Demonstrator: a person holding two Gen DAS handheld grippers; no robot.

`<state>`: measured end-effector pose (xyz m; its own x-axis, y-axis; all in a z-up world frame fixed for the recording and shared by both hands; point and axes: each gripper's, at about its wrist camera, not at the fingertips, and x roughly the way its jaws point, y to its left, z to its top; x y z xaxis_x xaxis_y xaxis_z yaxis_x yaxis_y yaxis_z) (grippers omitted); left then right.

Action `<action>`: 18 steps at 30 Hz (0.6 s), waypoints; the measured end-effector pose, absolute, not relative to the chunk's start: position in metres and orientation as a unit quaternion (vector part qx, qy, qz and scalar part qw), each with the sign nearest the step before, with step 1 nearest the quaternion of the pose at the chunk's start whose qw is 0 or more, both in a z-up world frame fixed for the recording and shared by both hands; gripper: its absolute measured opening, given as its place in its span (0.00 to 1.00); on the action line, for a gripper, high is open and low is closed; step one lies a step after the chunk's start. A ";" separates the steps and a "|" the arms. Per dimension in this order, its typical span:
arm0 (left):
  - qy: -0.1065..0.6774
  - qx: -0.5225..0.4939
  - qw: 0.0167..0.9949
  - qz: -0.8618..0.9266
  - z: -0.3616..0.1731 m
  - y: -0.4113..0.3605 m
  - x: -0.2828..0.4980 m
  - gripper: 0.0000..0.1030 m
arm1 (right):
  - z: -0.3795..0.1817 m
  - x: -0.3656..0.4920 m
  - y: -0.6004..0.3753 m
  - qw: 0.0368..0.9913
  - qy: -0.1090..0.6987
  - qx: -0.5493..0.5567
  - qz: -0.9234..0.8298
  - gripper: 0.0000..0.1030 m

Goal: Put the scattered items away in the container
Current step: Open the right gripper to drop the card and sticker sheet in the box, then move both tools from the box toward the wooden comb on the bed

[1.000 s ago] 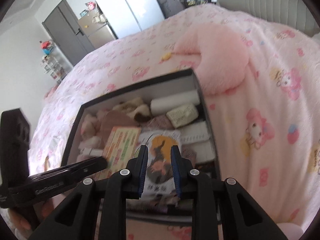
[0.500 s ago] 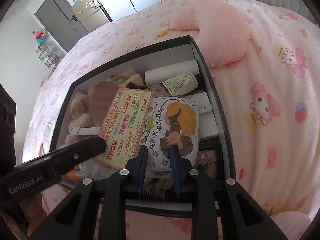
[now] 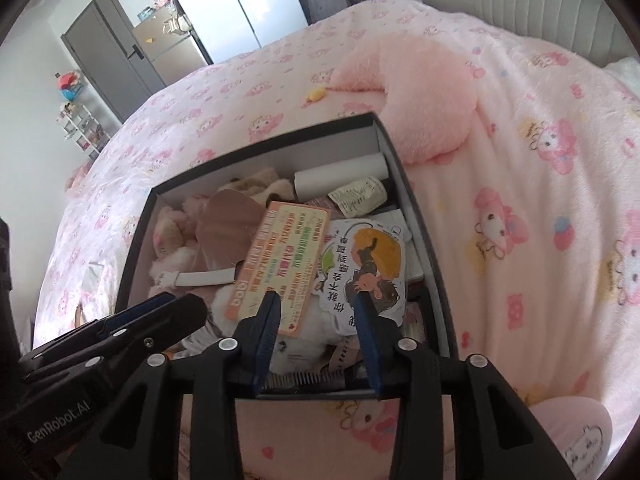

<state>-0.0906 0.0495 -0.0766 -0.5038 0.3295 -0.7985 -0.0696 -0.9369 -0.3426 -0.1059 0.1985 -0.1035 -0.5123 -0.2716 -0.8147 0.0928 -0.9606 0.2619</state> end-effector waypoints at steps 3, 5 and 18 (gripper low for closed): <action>-0.120 -0.467 0.121 0.868 -0.058 0.047 -0.076 0.37 | -0.087 -0.092 0.195 0.093 -0.083 0.467 -0.875 0.36; -0.118 -0.459 0.127 0.871 -0.048 0.044 -0.066 0.37 | -0.076 -0.083 0.193 0.088 -0.081 0.459 -0.880 0.36; -0.100 -0.452 0.127 0.877 -0.030 0.024 -0.008 0.37 | -0.055 -0.025 0.167 0.090 -0.067 0.453 -0.884 0.37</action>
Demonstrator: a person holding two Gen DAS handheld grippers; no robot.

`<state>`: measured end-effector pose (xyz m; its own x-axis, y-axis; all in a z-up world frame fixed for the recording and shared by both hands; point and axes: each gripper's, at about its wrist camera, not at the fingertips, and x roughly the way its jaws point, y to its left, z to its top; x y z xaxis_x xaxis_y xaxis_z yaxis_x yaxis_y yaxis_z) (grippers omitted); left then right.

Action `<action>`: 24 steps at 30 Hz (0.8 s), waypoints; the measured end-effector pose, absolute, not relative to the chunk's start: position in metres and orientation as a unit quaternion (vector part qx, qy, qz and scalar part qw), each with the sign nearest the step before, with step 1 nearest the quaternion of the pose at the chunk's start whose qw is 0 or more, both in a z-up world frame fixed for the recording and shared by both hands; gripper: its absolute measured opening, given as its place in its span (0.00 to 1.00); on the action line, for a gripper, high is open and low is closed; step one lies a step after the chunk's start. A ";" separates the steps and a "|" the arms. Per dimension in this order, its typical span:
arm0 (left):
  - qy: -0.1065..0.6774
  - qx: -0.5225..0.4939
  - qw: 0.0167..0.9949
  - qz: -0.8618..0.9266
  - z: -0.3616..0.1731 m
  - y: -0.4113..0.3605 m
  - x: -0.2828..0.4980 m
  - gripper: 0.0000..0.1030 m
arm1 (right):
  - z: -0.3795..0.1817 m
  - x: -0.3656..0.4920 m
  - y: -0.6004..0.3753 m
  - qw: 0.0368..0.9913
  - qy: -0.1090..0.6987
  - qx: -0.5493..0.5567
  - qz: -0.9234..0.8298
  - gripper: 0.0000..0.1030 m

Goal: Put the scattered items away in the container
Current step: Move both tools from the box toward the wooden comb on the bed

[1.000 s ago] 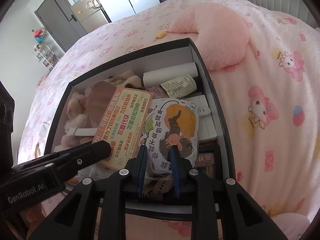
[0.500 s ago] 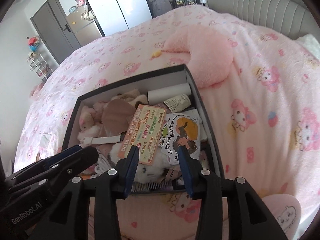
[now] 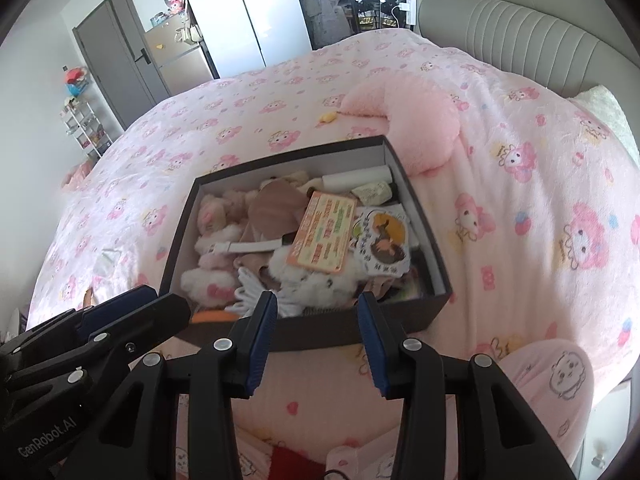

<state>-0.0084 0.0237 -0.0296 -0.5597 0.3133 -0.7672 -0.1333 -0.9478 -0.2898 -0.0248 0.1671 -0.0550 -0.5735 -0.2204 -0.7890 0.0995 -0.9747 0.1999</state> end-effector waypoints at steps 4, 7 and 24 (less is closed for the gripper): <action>-0.106 -0.449 0.120 0.879 -0.027 0.009 0.000 0.37 | -0.052 -0.019 0.152 0.101 -0.057 0.453 -0.884 0.37; -0.103 -0.444 0.110 0.883 -0.023 0.000 0.006 0.37 | -0.049 -0.015 0.140 0.108 -0.048 0.454 -0.883 0.37; -0.137 -0.440 0.024 0.887 -0.030 -0.101 0.026 0.32 | -0.046 -0.018 0.035 0.166 0.036 0.459 -0.872 0.37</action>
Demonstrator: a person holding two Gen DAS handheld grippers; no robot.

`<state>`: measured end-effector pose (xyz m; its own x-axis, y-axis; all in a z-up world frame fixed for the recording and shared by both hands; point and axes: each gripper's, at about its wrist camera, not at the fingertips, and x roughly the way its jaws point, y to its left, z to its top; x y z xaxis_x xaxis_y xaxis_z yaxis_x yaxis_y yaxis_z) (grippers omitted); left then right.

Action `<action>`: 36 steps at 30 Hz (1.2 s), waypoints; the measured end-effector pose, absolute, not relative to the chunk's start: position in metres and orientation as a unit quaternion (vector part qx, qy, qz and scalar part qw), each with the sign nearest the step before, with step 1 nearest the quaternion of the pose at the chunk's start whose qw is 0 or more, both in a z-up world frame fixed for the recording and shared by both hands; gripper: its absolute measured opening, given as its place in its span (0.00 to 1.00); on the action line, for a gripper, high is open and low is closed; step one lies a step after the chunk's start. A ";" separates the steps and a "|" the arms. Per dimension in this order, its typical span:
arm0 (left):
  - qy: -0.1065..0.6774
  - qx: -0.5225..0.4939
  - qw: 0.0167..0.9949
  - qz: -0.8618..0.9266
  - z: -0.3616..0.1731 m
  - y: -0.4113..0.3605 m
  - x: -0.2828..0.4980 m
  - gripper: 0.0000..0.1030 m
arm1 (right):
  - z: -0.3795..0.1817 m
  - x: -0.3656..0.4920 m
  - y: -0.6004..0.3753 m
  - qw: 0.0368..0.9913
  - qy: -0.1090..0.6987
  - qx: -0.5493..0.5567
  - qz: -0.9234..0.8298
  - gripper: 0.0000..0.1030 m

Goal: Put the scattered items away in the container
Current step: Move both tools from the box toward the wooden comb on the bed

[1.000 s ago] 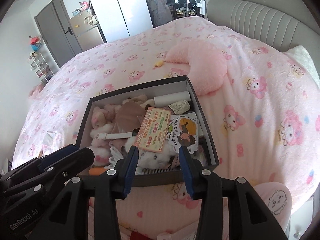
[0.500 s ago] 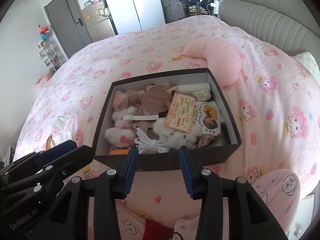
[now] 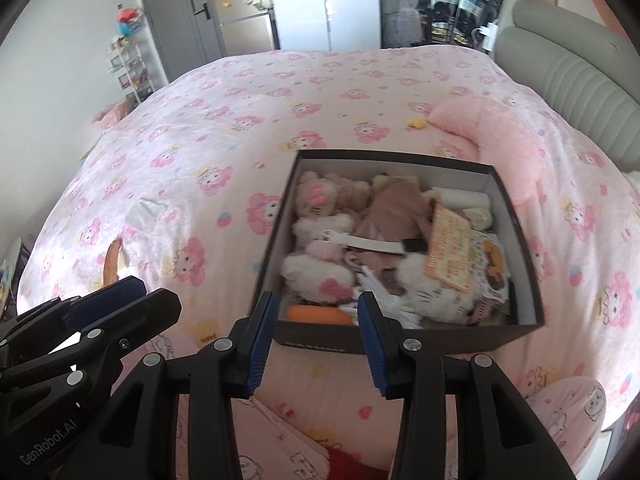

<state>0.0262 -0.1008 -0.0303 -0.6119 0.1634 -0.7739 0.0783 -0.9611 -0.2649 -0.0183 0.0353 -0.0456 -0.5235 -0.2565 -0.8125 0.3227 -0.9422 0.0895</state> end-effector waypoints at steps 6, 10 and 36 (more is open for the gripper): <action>-0.190 -0.459 -0.023 0.867 -0.069 -0.163 0.046 0.31 | -0.081 -0.021 -0.026 0.240 0.056 0.511 -0.823 0.36; -0.240 -0.454 -0.055 0.856 -0.089 -0.212 0.060 0.31 | -0.100 -0.021 -0.081 0.273 0.092 0.528 -0.799 0.36; -0.411 -0.453 -0.224 0.759 -0.227 -0.438 0.034 0.34 | -0.179 -0.073 -0.243 0.378 0.113 0.608 -0.689 0.36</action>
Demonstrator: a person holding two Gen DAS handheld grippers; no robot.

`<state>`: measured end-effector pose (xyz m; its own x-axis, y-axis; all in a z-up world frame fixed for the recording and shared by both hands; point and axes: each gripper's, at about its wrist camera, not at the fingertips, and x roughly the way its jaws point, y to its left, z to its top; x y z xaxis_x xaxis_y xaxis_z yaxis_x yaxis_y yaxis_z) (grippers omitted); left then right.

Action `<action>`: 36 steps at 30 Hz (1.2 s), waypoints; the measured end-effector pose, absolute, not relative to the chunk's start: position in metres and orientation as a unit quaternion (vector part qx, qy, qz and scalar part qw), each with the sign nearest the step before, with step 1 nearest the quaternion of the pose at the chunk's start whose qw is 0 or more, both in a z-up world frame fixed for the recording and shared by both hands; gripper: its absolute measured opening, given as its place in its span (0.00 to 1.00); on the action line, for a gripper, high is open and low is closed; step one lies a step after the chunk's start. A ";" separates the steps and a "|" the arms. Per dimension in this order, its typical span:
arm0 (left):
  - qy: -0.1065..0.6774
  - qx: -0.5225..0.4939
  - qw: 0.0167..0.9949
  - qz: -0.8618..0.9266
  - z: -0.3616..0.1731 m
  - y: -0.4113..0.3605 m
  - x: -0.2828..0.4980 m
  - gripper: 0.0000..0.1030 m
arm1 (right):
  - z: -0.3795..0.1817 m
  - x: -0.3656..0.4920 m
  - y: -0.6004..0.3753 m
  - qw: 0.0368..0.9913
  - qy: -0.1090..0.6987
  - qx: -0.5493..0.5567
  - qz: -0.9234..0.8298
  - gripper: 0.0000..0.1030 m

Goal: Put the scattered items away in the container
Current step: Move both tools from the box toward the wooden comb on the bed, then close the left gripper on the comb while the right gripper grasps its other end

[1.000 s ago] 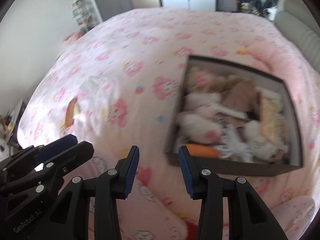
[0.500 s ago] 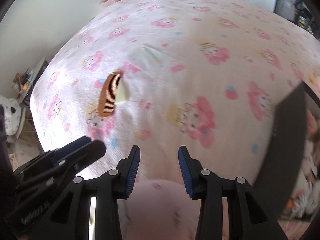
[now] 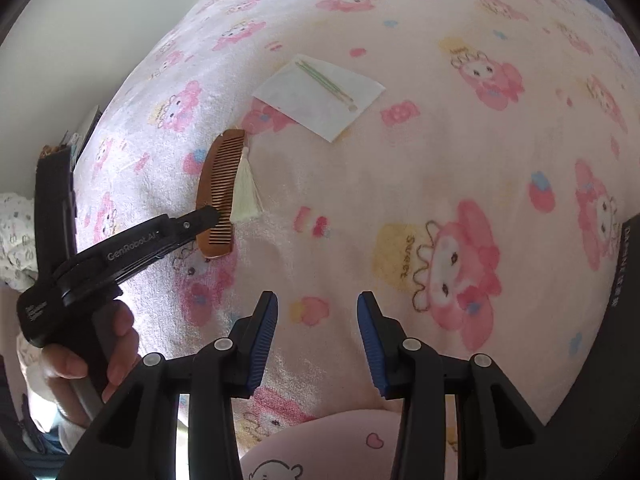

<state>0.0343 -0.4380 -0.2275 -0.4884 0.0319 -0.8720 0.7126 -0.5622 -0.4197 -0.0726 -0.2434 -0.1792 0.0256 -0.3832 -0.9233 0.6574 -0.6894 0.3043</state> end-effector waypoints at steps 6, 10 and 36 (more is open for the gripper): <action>0.456 0.460 0.118 -0.753 -0.227 -0.401 0.019 0.13 | -0.174 -0.085 -0.232 0.355 0.088 0.605 -0.707 0.36; 0.442 0.487 0.047 -0.751 -0.221 -0.364 0.003 0.14 | -0.171 -0.098 -0.216 0.327 0.073 0.603 -0.724 0.36; 0.387 0.499 0.080 -0.771 -0.232 -0.371 -0.018 0.18 | -0.227 -0.132 -0.195 0.316 0.012 0.676 -0.665 0.37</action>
<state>-0.0183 -0.3710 -0.2321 -0.4886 0.2637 -0.8317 0.5096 -0.6875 -0.5174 -0.1325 -0.1947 -0.2266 0.1140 -0.4041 -0.9076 0.4362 -0.8004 0.4111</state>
